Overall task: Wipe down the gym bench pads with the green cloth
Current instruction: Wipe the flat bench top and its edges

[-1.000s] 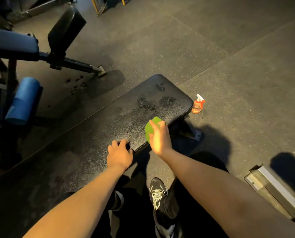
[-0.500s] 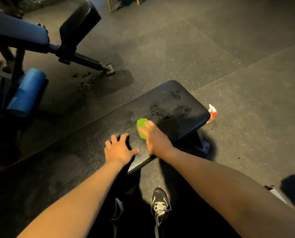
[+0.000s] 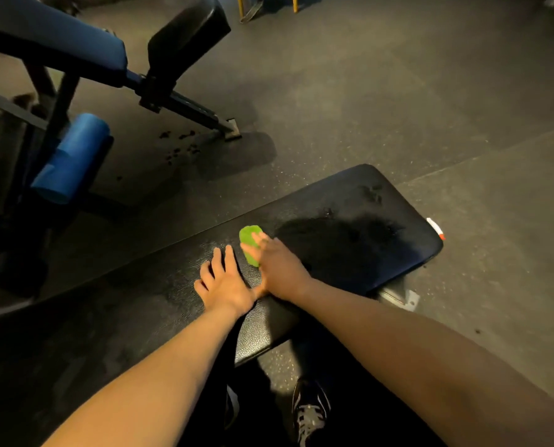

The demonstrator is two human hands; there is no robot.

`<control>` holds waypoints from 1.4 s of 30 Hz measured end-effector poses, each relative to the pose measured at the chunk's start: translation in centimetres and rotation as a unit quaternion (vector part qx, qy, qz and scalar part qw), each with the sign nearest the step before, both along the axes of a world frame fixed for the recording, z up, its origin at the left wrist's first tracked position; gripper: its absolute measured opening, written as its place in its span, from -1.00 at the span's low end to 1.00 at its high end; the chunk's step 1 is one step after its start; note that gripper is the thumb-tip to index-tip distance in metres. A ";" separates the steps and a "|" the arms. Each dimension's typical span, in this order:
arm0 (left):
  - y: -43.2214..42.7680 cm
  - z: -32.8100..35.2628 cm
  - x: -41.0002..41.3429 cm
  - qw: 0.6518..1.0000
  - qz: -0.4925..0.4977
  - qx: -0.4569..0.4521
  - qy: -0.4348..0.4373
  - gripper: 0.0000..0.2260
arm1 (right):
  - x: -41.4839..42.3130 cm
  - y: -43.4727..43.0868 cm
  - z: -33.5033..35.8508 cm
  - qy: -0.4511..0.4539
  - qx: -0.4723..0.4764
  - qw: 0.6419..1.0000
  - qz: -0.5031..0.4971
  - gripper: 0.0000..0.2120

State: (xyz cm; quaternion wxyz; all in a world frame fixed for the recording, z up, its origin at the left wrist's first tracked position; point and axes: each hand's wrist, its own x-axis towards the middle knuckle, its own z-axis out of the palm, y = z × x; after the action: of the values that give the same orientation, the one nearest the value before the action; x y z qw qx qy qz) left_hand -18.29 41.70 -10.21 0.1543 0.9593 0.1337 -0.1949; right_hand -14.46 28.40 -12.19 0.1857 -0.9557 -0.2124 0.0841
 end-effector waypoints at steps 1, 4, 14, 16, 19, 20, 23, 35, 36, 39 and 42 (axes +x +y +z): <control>0.0 0.0 0.1 1.000 0.001 -0.003 0.006 0.11 | 0.7 -0.5 0.2 -0.003 -0.026 0.999 0.029 -0.26; 0.2 -0.1 0.0 1.000 0.004 -0.024 0.014 0.15 | 2.5 -3.7 0.8 -0.017 -0.041 0.998 -0.047 -0.38; 0.3 -0.2 0.0 1.000 0.002 -0.023 0.000 0.16 | 0.8 0.1 1.6 0.035 0.072 0.989 -0.124 -0.36; 0.2 -0.3 0.0 1.000 0.001 -0.018 -0.009 0.15 | 0.7 1.1 1.7 0.047 0.064 0.996 -0.046 -0.32; 0.2 -0.1 -0.2 1.000 0.000 -0.018 -0.011 0.13 | 2.1 -0.4 2.1 0.029 0.045 0.996 -0.072 -0.41; 0.3 0.1 -0.1 1.000 -0.002 -0.018 -0.009 0.11 | 2.8 -1.4 2.0 0.023 0.048 0.993 -0.102 -0.43; 0.9 0.5 0.5 0.999 -0.003 -0.031 -0.021 0.02 | 5.1 -5.0 0.8 0.014 0.067 0.969 -0.237 -0.40; 0.6 -0.3 1.4 0.999 0.019 -0.037 0.003 -0.01 | 7.2 3.4 0.8 0.037 0.011 0.999 -0.021 -0.32; 0.5 -0.1 1.3 0.999 0.016 -0.038 0.008 -0.01 | 7.6 2.6 0.8 0.019 -0.001 0.999 -0.043 -0.33; 0.3 0.1 1.2 0.999 0.010 -0.038 0.017 -0.02 | 8.7 -1.6 1.5 -0.011 -0.002 0.980 -0.197 -0.45; 0.2 0.1 1.3 0.999 0.008 -0.034 0.023 -0.03 | 9.0 -4.3 1.5 -0.019 -0.017 0.970 -0.241 -0.45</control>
State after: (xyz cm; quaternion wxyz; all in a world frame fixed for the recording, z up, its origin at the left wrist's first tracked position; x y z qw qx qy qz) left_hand -16.99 41.92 -10.11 0.1855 0.9476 0.1380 -0.2205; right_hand -5.51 24.06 -10.73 0.1804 -0.9831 0.0221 0.0225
